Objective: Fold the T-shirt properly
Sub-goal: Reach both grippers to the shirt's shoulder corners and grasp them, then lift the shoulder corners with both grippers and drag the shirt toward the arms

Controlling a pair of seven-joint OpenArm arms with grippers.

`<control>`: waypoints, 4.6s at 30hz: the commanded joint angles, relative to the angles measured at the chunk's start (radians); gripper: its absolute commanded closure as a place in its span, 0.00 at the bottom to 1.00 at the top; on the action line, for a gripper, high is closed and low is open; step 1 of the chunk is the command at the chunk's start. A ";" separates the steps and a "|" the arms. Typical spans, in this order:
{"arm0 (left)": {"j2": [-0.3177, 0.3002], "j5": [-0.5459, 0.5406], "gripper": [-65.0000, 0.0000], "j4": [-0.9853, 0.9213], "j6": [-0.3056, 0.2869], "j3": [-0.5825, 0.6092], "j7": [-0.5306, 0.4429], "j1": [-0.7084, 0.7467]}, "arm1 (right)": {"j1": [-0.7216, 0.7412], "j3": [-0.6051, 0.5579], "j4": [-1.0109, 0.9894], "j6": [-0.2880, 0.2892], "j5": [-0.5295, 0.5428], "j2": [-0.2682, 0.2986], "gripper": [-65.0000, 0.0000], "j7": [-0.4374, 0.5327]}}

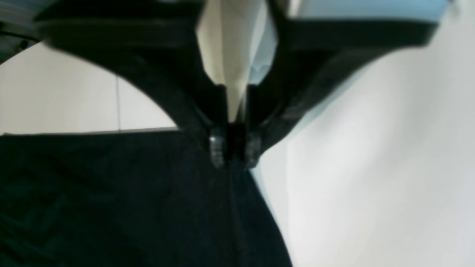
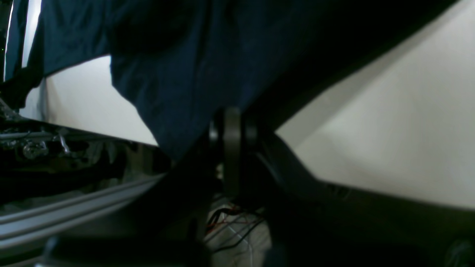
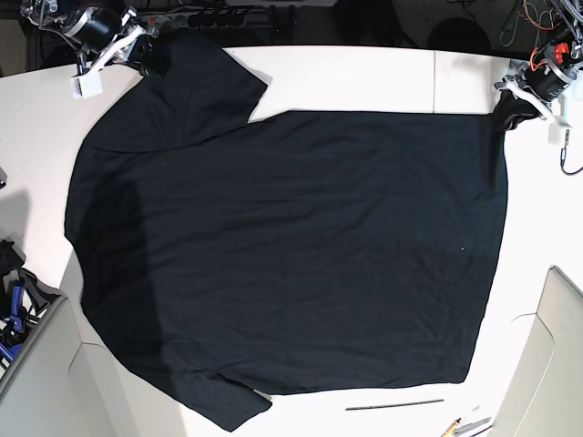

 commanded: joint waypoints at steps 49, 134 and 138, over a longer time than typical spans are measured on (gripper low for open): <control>-0.019 0.046 1.00 -0.122 -0.011 -0.091 -0.020 -0.411 | 0.558 0.188 -0.056 0.017 0.103 0.012 1.00 -0.128; 0.074 0.050 0.95 -0.405 0.048 -0.043 0.003 -0.629 | 0.747 0.245 -0.510 0.010 -0.117 -0.022 1.00 0.022; 0.067 0.050 1.00 -0.398 0.002 -0.044 0.010 -0.629 | 0.747 0.245 -0.496 0.024 -0.113 -0.021 1.00 0.008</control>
